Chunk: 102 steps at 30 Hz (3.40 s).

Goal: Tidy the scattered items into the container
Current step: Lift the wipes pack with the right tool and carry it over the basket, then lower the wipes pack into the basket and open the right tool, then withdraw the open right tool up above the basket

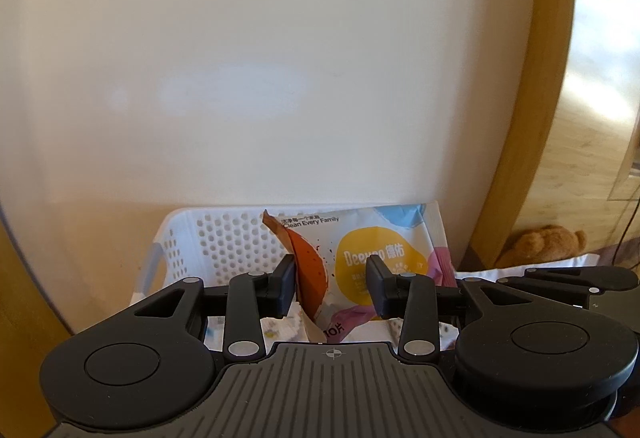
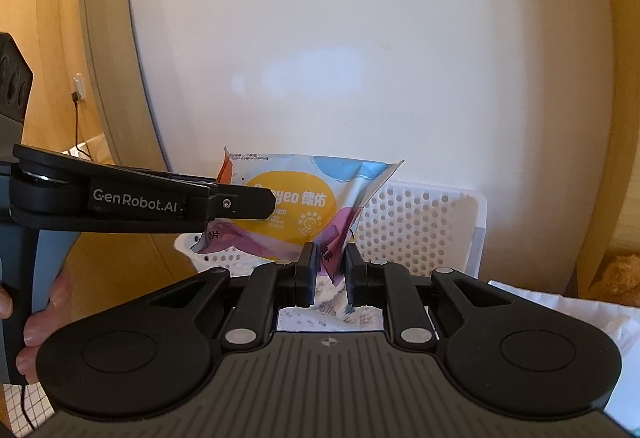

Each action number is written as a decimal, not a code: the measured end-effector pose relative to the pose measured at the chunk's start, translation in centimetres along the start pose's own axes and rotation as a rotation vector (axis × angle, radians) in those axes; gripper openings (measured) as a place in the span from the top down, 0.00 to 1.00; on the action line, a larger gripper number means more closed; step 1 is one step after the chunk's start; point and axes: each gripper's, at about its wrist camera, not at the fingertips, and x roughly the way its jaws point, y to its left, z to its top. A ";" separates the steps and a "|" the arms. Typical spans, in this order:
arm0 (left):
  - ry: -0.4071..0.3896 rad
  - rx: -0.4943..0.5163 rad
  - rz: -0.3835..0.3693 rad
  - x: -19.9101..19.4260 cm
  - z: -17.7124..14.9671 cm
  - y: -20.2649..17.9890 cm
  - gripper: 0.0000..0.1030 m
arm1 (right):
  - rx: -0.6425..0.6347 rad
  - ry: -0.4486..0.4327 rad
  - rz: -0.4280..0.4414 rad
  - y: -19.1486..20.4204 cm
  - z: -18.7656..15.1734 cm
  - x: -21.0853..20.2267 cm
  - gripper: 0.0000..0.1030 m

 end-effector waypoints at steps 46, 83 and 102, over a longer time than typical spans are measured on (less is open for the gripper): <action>0.292 -0.095 0.200 9.9 -0.3 5.5 0.00 | 0.023 0.217 -0.138 -1.7 1.1 9.2 0.54; 0.367 -0.030 0.206 5.2 -0.9 3.8 0.00 | -0.062 0.186 -0.161 0.1 1.6 4.5 0.40; 0.372 -0.028 0.206 5.0 -0.9 3.9 0.00 | -0.068 0.190 -0.158 0.1 1.6 4.5 0.37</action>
